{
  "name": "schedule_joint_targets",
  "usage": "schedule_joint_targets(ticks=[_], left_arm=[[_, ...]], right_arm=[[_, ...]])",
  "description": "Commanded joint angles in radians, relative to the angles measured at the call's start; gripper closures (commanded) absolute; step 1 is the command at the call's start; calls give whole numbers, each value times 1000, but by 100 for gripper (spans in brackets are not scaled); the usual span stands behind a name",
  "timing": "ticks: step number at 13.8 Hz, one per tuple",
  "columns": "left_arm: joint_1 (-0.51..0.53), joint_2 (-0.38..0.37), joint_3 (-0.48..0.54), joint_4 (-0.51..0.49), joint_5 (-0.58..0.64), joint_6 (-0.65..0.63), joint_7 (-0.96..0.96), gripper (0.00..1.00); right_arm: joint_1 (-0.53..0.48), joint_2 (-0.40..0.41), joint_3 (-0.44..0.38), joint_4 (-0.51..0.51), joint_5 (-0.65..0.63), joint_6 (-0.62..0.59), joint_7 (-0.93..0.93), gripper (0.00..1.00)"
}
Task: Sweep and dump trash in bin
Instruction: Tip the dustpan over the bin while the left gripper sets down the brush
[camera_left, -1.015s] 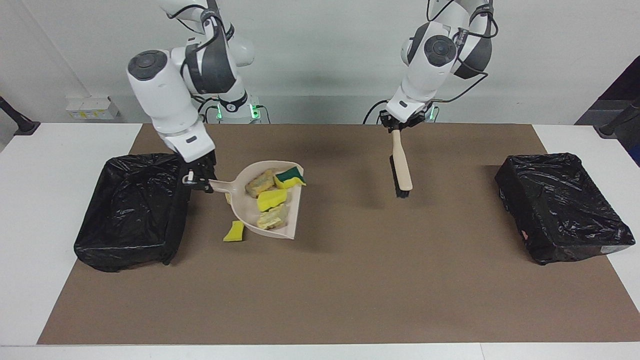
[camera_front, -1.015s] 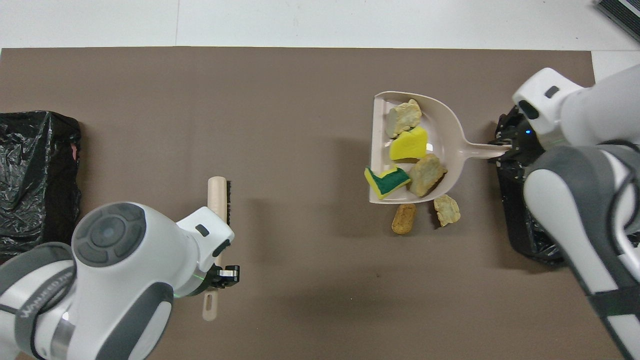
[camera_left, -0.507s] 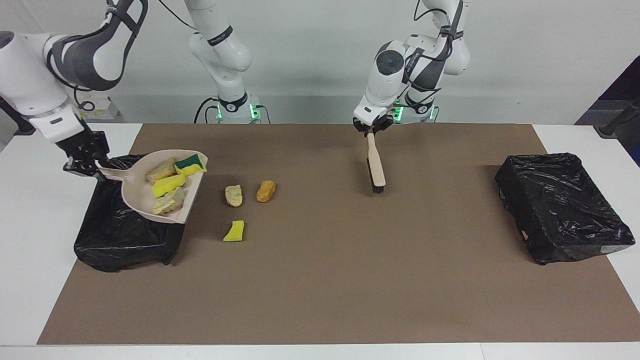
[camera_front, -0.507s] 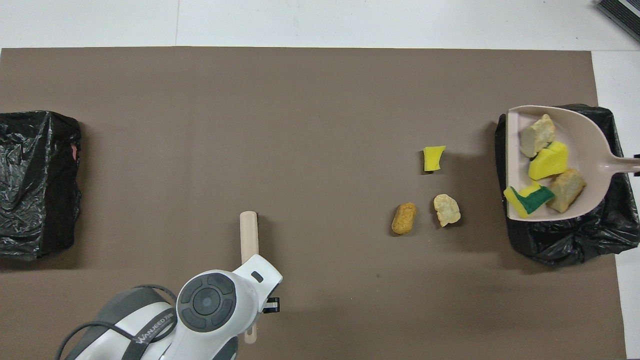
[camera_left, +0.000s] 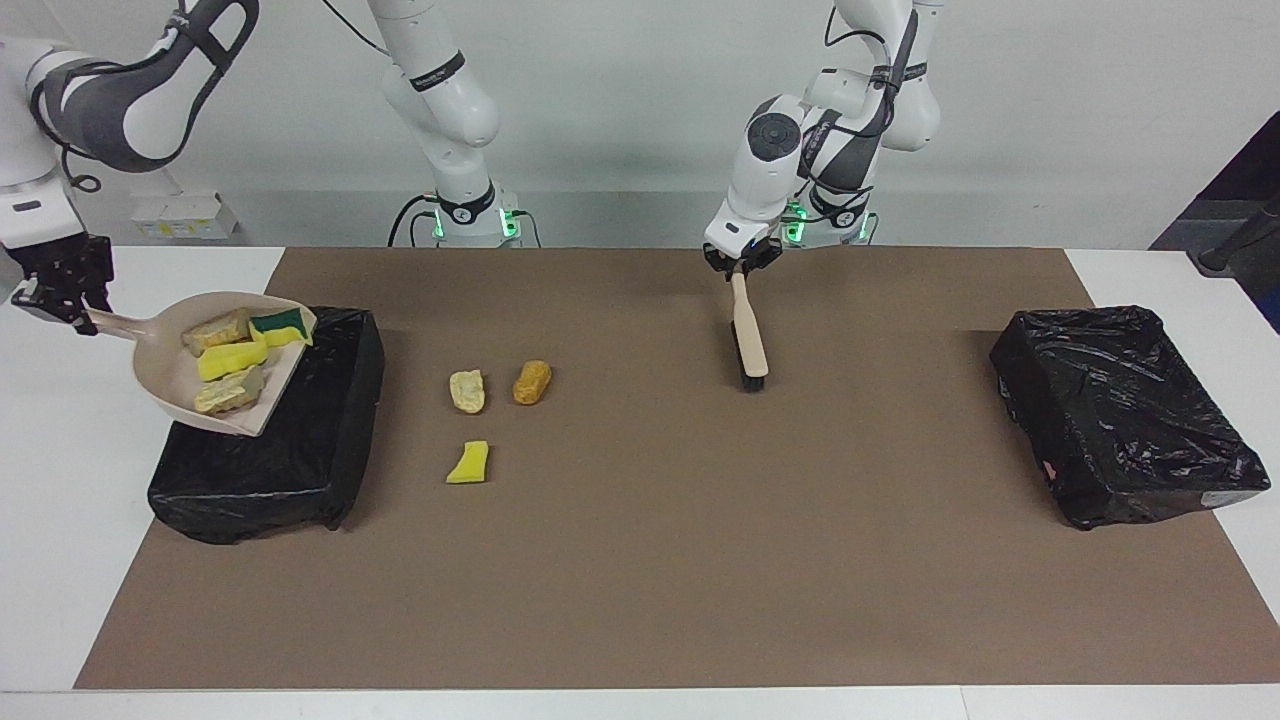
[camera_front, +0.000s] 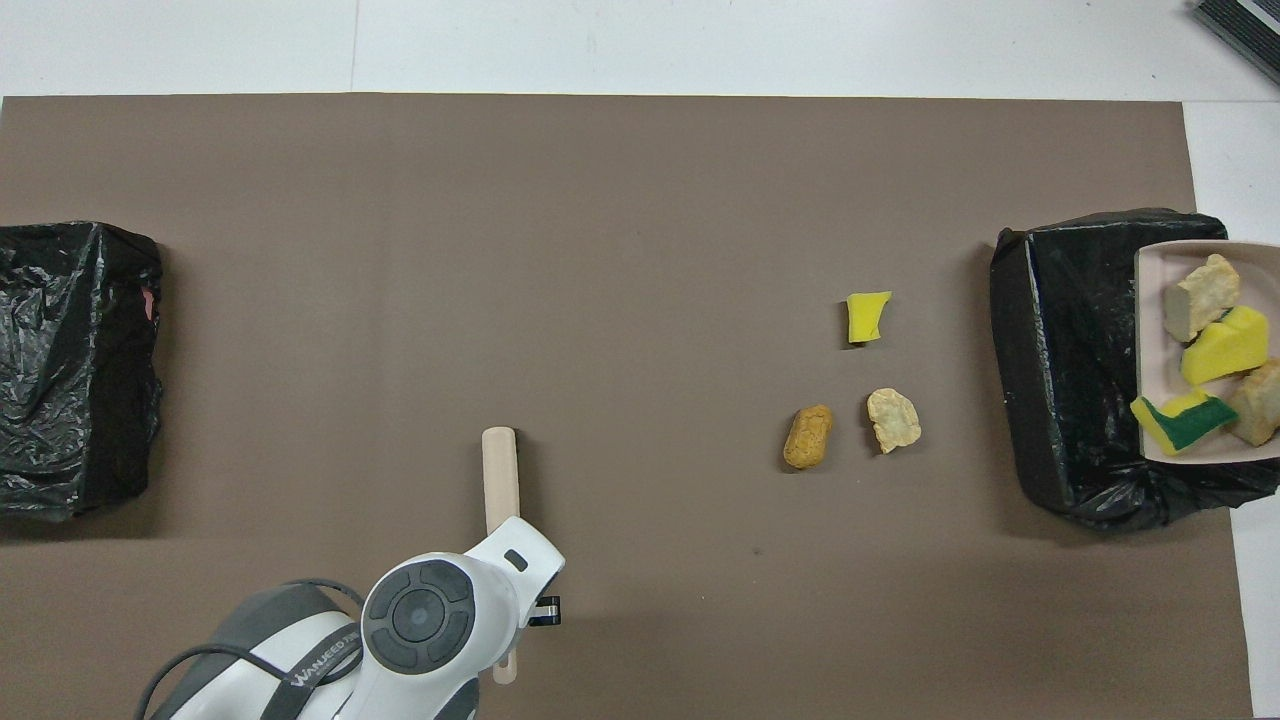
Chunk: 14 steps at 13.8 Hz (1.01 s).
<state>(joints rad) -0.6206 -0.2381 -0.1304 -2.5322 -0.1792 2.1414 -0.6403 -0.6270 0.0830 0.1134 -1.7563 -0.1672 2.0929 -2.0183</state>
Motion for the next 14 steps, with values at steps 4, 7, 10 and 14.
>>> schedule_joint_targets(ticks=[4,7,10,14], left_arm=[[-19,-9,15,-23,-40,26,-16,29],[-13,-6,15,-16,-40,15,-36,0],[31,40,20,36,-40,15,-33,0],[171,85,22,140,-23,14,-18,0]], right_arm=[[170,-12,12,-61,-343,35,333,100],[213,-17,12,-94,-503,26,473,100],[271,-31,12,-97,-647,-39,558,100],[328,-55,11,-77,-765,-161,601,100]])
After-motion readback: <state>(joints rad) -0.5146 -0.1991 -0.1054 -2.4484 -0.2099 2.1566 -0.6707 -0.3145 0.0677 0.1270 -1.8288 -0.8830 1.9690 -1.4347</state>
